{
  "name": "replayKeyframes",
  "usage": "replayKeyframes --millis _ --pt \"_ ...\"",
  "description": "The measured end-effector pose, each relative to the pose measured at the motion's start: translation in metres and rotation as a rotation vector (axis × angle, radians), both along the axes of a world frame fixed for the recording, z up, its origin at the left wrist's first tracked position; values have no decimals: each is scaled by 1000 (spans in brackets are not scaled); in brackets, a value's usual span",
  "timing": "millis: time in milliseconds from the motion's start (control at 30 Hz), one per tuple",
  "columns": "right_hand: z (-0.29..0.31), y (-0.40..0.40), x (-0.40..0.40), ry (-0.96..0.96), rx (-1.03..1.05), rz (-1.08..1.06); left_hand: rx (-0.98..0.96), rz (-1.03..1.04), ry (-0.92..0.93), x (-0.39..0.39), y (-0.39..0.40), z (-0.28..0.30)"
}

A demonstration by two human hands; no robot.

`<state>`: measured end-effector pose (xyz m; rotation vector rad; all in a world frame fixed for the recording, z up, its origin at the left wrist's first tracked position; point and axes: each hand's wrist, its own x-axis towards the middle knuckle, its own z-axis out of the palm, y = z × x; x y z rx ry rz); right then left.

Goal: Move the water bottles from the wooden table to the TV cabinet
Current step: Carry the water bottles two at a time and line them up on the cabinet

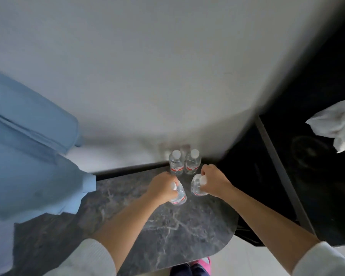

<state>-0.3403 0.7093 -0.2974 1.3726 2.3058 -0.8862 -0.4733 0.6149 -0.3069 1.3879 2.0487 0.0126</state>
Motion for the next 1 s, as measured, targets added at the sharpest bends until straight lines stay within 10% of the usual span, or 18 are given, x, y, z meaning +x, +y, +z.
replayKeyframes --millis 1000 --pt "-91 44 -39 65 -108 -78 -18 -104 57 -12 70 -77"
